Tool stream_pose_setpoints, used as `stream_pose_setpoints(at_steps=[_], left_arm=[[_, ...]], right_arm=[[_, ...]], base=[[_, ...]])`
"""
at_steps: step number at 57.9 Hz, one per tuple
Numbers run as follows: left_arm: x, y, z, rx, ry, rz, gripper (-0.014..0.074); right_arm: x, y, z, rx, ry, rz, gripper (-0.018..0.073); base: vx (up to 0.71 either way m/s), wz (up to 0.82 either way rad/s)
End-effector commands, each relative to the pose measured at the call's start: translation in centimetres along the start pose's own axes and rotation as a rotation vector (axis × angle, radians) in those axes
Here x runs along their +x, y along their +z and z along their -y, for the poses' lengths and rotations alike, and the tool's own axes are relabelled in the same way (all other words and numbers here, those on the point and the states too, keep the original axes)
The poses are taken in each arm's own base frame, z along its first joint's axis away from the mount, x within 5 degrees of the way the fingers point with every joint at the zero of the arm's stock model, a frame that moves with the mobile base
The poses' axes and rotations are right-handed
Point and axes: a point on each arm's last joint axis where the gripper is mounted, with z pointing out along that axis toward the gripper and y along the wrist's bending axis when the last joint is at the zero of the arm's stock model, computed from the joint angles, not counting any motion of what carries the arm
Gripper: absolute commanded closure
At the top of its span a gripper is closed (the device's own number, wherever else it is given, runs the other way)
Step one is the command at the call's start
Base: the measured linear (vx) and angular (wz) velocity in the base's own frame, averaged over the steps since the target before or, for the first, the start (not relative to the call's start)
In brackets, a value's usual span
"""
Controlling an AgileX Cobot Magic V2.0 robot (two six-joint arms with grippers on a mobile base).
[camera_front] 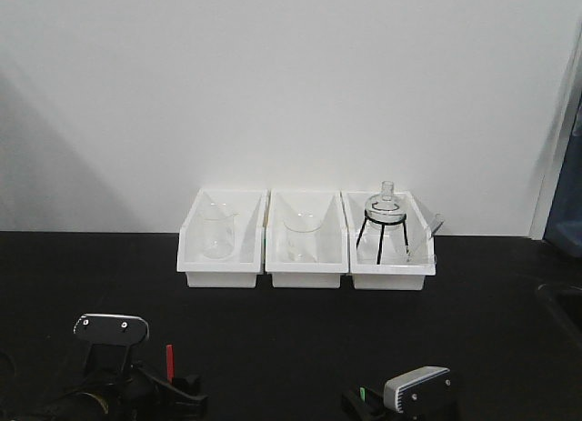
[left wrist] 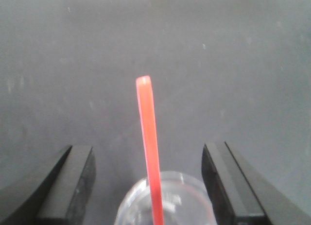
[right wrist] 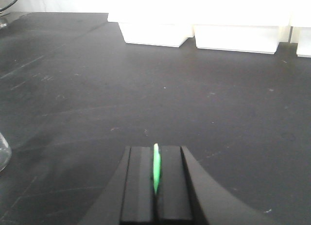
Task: Sort red and green spoons into left cabinet
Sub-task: 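Lower the left gripper over the red spoon in its beaker, then close the left gripper on the red spoon handle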
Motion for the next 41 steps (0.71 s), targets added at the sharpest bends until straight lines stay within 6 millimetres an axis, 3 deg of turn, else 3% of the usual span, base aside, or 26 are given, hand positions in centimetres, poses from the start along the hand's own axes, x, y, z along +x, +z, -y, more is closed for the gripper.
stream_pose_setpoints(at_steps=[1, 10, 26, 41], left_arm=[[-2.6, -0.7, 0.5, 0.014, -0.016, 0.165, 0.0017], [-2.6, -0.1, 0.5, 0.012, -0.016, 0.151, 0.0020], [-4.3, 1.5, 1.2, 0.026, -0.010, 0.152, 0.0020], [-3.8, 2.3, 1.3, 0.028, -0.013, 0.087, 0.0037]], right_arm=[[-2.5, -0.1, -0.5, -0.032, -0.018, 0.145, 0.0568], [-2.5, -0.1, -0.5, -0.032, -0.018, 0.145, 0.0568], [-2.5, -0.1, -0.5, -0.032, -0.018, 0.144, 0.0568], [-2.4, -0.1, -0.5, -0.031, -0.017, 0.138, 0.0568]], base=[[0.00, 0.00], [0.00, 0.00], [0.00, 0.00], [0.00, 0.00]])
